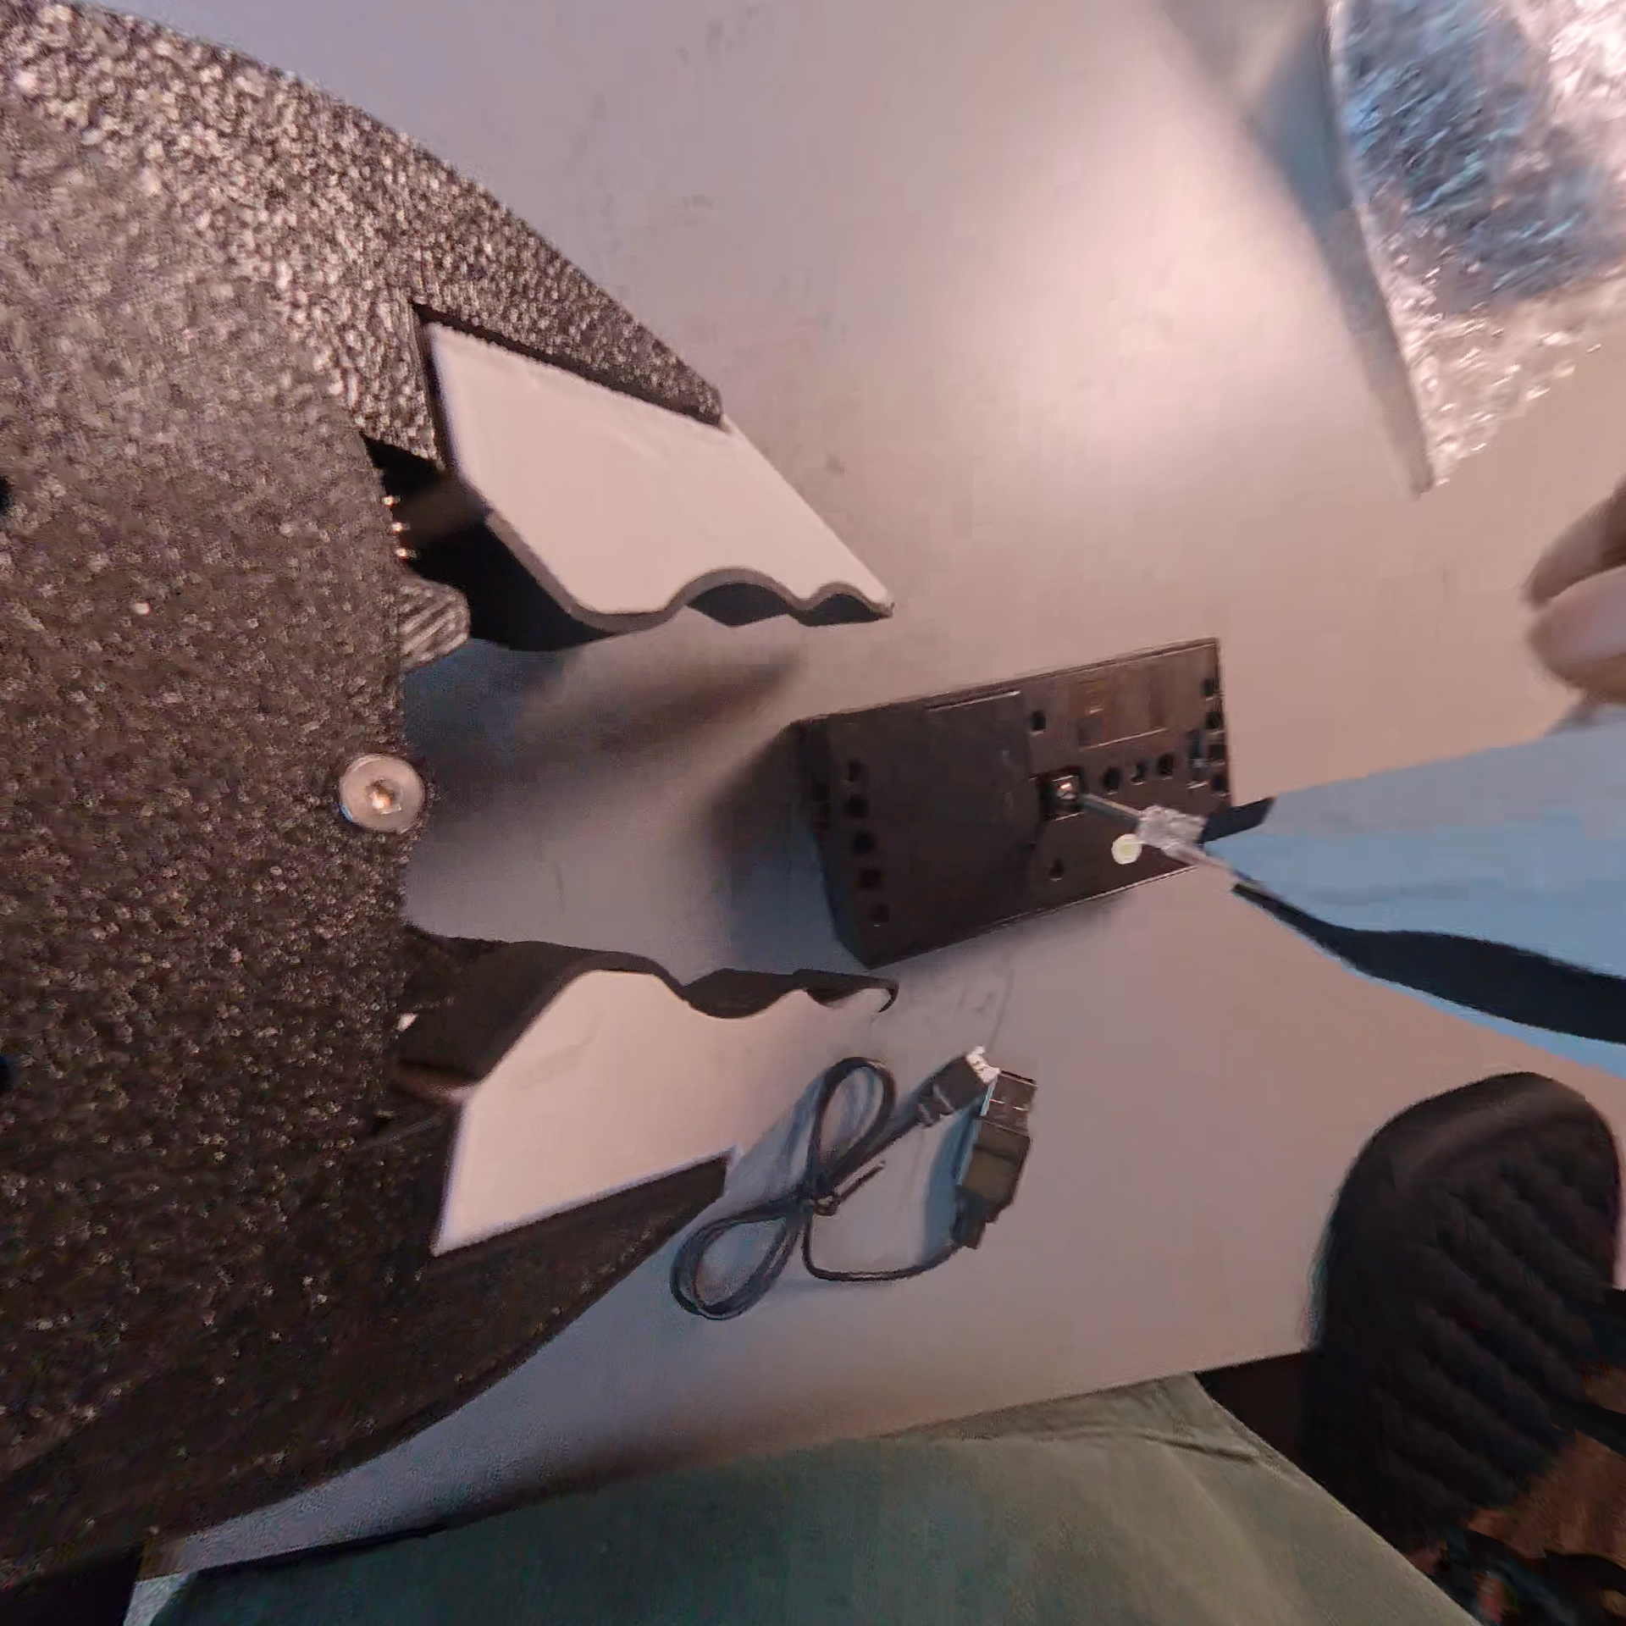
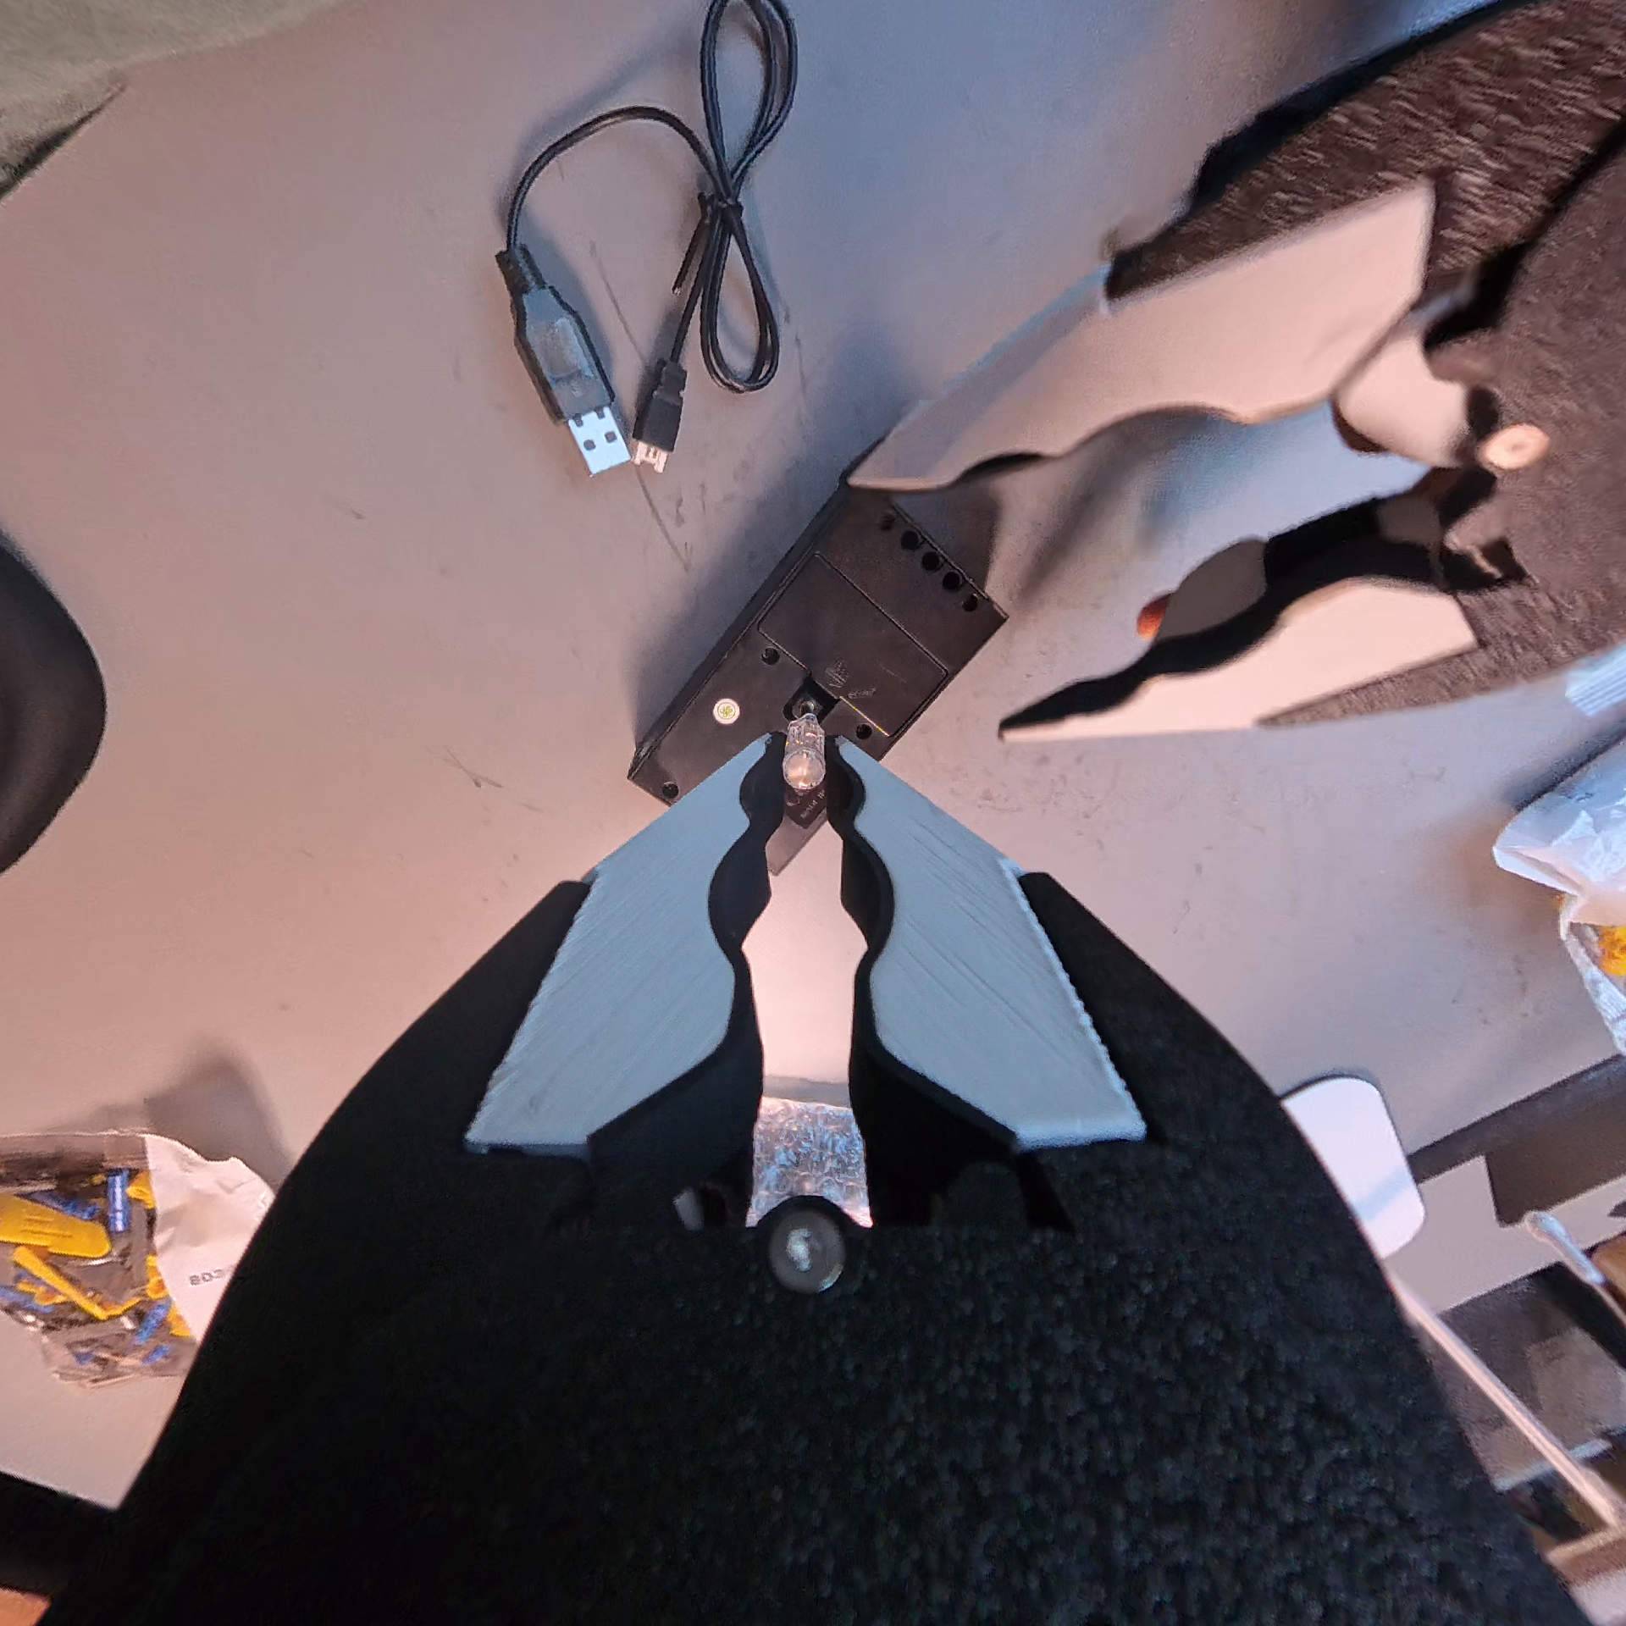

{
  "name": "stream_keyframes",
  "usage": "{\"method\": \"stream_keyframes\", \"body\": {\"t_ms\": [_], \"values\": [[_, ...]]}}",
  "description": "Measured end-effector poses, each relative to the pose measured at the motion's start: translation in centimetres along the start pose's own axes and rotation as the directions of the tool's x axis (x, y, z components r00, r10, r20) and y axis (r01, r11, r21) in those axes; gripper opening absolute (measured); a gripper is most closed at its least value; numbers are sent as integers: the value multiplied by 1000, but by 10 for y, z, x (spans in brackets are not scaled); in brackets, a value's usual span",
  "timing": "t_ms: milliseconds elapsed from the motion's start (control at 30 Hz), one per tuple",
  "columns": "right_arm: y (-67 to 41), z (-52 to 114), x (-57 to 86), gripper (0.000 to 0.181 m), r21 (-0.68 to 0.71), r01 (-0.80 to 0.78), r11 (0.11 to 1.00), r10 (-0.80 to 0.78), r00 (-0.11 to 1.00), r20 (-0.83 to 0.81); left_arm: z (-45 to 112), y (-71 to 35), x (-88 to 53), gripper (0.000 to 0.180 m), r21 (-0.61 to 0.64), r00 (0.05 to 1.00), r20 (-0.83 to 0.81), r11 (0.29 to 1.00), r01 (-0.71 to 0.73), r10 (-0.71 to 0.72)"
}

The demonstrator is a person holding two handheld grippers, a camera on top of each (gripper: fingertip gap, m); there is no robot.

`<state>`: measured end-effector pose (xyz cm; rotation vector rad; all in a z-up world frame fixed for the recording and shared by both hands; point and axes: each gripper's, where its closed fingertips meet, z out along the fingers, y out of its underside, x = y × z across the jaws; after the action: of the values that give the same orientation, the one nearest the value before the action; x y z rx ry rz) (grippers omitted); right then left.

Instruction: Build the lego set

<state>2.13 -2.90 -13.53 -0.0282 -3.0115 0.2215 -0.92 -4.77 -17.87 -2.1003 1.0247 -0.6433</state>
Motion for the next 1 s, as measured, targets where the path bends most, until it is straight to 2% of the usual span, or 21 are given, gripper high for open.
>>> {"method": "stream_keyframes", "body": {"t_ms": [100, 233, 367, 467, 633, 767, 900, 967, 1000], "values": [[-2, 1, 1, 7, -10, -63, 998, 63, 998, 4, 7, 15, 7, 61, -67, 998, 25, 997, -48, 50], [-4, 1, 3, 6, -17, -231, 973, 230, 973, -26, 7, 15, 8, 60, -65, 995, 75, 996, -57, 62], [-2, 1, 5, 6, 31, -503, 864, 504, 858, -99, 7, 15, 9, 59, -62, 991, 123, 998, -34, 42], [1, 1, 7, 6, 106, -708, 698, 716, 684, -140, 8, 15, 10, 59, -58, 987, 157, 998, -4, 14], [7, 0, 10, 6, 257, -896, 362, 930, 328, -166, 9, 15, 10, 59, -61, 975, 221, 997, 44, -29], [12, -1, 11, 6, 391, -916, 95, 989, 40, -146, 9, 15, 11, 59, -60, 965, 258, 996, 67, -49], [16, -2, 14, 6, 487, -864, -126, 980, -186, -76, 9, 15, 11, 59, -57, 960, 277, 996, 68, -50], [19, -2, 16, 6, 514, -834, -200, 967, -254, -35, 10, 16, 11, 60, -59, 957, 287, 996, 61, -42], [20, -1, 17, 6, 522, -827, -209, 964, -263, -31, 10, 16, 11, 60, -63, 956, 290, 996, 57, -36]]}}
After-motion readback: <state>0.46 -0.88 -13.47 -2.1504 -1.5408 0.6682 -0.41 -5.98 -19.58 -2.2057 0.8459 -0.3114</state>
